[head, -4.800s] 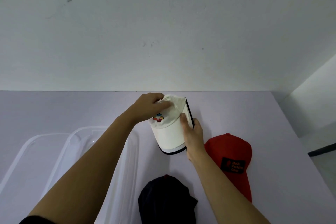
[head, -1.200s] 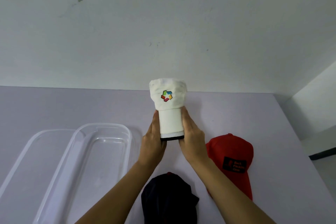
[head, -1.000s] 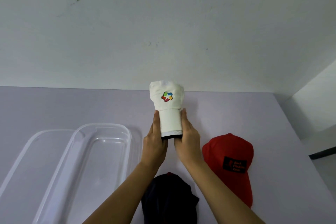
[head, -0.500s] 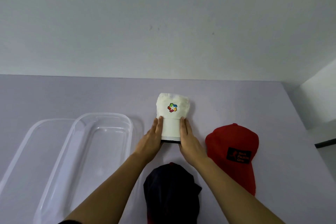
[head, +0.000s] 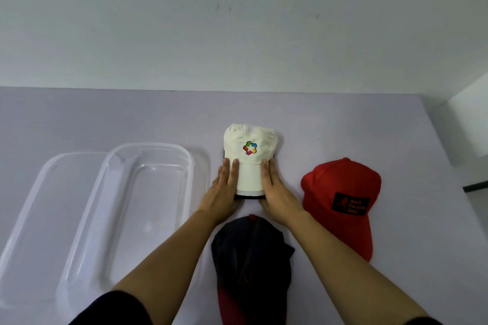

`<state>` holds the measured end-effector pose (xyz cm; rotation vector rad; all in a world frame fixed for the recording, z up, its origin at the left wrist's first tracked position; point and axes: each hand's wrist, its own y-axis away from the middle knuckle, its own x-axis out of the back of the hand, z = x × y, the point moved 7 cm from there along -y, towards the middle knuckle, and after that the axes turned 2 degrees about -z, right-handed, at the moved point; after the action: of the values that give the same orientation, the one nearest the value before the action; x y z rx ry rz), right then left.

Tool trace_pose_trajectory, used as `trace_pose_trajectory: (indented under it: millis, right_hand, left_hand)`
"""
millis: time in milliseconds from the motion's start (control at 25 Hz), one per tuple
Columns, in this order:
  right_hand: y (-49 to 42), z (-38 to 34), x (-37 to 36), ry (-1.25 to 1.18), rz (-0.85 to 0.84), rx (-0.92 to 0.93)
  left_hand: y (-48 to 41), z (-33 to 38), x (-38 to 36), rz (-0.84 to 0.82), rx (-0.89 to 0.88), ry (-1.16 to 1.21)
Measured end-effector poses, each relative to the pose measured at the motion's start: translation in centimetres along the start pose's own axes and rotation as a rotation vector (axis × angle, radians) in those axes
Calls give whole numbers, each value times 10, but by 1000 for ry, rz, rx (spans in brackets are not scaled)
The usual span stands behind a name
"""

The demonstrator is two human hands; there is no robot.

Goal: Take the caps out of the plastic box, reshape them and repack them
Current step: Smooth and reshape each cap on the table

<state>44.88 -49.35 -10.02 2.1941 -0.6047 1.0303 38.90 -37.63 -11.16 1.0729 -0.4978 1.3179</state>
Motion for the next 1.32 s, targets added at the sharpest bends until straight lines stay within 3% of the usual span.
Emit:
trace_pose_trajectory:
  millis: [280, 520, 720, 920, 1120, 1320]
  right_hand:
    - [24, -7, 33, -6, -1, -34]
    - [64, -12, 66, -48, 146, 29]
    - [127, 26, 70, -84, 325, 42]
    - [182, 99, 47, -125, 366, -107]
    - [198, 159, 46, -303, 336, -305]
    - [176, 178, 79, -492, 406, -334]
  left_hand:
    - [20, 19, 40, 41, 63, 47]
    - [35, 73, 73, 120, -54, -24]
    - [53, 151, 53, 166, -225, -88]
    - [68, 207, -14, 0, -333, -80]
    - [51, 205, -80, -231, -55, 75]
    - [59, 198, -114, -305, -10, -7]
